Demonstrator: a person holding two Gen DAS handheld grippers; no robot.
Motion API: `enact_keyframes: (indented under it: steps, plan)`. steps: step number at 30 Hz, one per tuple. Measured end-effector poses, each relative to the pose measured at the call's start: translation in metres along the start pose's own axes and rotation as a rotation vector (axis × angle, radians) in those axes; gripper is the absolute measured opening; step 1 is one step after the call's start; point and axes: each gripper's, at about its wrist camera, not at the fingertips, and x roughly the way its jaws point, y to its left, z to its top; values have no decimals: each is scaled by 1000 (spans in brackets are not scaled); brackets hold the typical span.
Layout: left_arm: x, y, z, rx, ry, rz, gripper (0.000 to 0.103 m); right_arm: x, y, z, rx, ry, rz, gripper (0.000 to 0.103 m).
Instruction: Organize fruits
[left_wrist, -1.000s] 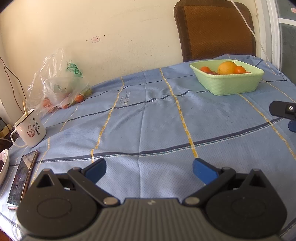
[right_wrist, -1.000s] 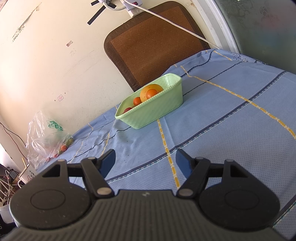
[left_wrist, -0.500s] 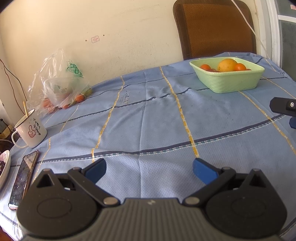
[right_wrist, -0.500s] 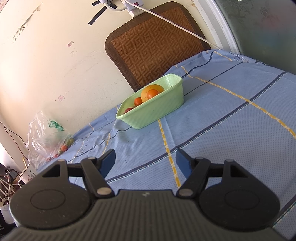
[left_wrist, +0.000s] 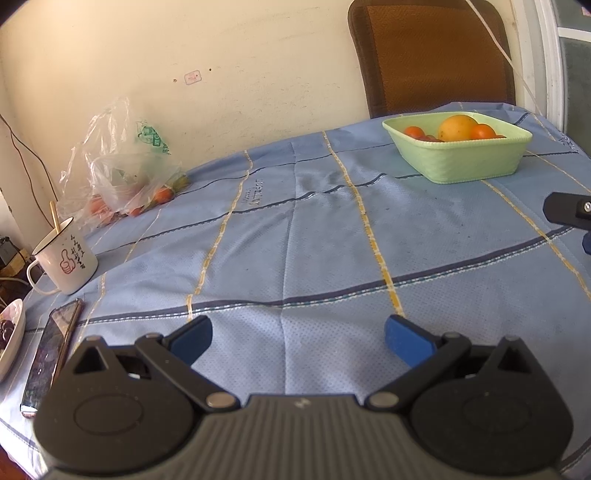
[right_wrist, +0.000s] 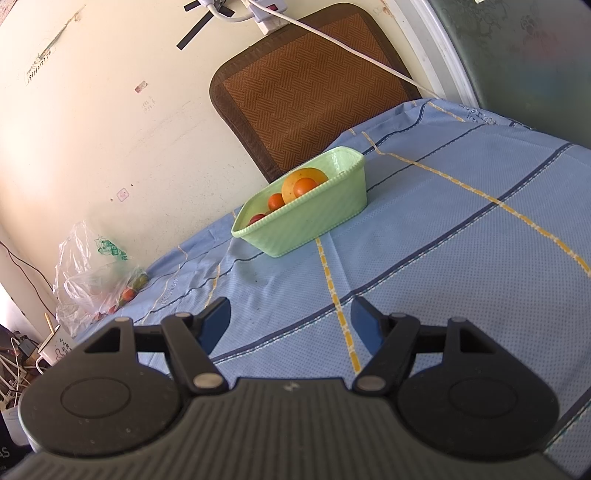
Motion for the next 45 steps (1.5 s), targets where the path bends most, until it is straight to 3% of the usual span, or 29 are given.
enact_keyframes:
  steps: [10, 28, 45]
  plan:
    - [1, 0, 2, 3, 0, 4, 103, 1, 0, 2, -7, -3, 2, 74]
    - [11, -19, 52, 35, -1, -31, 103, 16, 1, 37, -128, -19, 33, 75]
    - [19, -41, 67, 57, 12, -18, 103, 25, -12, 49, -131, -18, 41, 76]
